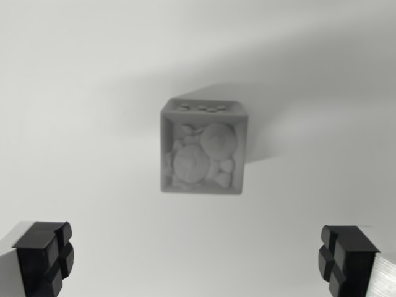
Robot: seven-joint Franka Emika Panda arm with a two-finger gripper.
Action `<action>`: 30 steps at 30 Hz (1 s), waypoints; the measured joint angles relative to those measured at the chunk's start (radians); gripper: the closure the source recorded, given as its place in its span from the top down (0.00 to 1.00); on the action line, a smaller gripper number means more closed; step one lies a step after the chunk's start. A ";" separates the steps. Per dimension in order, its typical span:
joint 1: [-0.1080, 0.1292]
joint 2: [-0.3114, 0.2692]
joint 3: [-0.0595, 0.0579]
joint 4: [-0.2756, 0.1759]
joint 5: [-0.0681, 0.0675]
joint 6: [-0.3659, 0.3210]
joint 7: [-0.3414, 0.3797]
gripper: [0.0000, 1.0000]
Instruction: Destack cube
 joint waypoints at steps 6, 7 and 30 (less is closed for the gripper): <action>-0.001 -0.068 0.000 0.006 -0.005 -0.073 0.003 1.00; -0.001 -0.079 0.000 0.008 -0.006 -0.087 0.004 1.00; -0.001 -0.254 0.000 0.087 -0.014 -0.340 0.011 1.00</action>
